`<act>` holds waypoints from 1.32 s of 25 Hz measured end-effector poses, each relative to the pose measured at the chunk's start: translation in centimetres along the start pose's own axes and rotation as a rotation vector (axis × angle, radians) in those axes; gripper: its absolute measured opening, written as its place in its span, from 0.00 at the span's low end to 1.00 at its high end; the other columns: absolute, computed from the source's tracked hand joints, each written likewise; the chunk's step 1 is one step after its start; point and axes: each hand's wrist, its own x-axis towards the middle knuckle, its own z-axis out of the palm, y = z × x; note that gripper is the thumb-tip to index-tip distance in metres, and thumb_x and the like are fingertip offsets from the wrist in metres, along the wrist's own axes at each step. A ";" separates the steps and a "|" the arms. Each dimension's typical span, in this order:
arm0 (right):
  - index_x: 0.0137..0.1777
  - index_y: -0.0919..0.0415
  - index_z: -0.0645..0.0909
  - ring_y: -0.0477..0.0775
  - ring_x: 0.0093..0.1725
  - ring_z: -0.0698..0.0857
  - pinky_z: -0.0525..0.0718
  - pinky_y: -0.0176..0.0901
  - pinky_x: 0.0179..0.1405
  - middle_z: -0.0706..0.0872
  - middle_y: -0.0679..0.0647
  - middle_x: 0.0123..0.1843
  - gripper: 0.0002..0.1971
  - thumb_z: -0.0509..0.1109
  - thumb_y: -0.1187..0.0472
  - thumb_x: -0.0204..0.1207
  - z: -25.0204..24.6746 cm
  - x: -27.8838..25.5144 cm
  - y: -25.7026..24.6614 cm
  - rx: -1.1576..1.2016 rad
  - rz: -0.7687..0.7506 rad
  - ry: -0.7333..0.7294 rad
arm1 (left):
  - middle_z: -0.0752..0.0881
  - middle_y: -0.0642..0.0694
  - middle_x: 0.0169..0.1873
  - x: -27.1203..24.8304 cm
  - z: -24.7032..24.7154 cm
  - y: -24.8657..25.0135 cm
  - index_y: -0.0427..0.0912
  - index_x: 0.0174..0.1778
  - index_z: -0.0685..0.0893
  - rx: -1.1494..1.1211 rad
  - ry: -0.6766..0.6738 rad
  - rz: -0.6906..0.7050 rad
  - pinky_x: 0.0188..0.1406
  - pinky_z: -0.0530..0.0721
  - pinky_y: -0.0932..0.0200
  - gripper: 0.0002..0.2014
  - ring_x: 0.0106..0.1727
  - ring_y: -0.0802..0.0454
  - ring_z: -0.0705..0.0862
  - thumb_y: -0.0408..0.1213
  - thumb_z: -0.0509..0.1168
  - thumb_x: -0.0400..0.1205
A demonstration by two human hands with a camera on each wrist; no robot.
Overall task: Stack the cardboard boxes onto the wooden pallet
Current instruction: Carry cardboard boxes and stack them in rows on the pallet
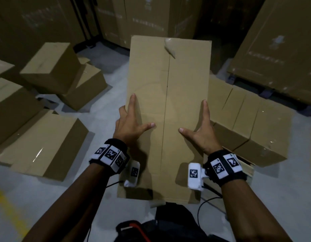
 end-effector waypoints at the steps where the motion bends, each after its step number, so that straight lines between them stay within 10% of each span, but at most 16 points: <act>1: 0.87 0.35 0.40 0.34 0.78 0.51 0.53 0.43 0.78 0.48 0.39 0.89 0.62 0.85 0.59 0.68 0.0 2.4 -0.4 0.011 -0.003 -0.012 | 0.61 0.34 0.77 2.1 -0.2 0.5 0.60 0.86 0.37 0.021 -0.001 -0.006 0.70 0.73 0.41 0.59 0.71 0.28 0.73 0.59 0.76 0.73; 14: 0.87 0.36 0.39 0.51 0.87 0.54 0.56 0.43 0.74 0.51 0.42 0.89 0.62 0.85 0.57 0.69 4.7 22.4 -3.0 -0.077 0.030 -0.003 | 0.67 0.32 0.69 23.5 -1.7 -1.0 0.54 0.87 0.42 0.029 0.015 0.041 0.62 0.77 0.43 0.59 0.59 0.30 0.79 0.58 0.78 0.71; 26: 0.85 0.32 0.35 0.51 0.87 0.56 0.63 0.59 0.83 0.49 0.40 0.90 0.63 0.85 0.49 0.67 16.7 39.4 -9.1 -0.158 0.260 0.237 | 0.56 0.32 0.80 50.0 -8.2 -5.7 0.61 0.86 0.39 -0.022 -0.351 0.140 0.73 0.72 0.40 0.59 0.74 0.27 0.71 0.57 0.78 0.72; 33: 0.86 0.36 0.35 0.52 0.87 0.55 0.62 0.58 0.82 0.48 0.42 0.90 0.63 0.85 0.51 0.68 19.0 42.7 -10.1 -0.152 0.313 0.327 | 0.57 0.35 0.80 56.0 -8.7 -5.7 0.63 0.85 0.39 -0.018 -0.413 0.210 0.73 0.72 0.39 0.59 0.74 0.27 0.71 0.57 0.78 0.72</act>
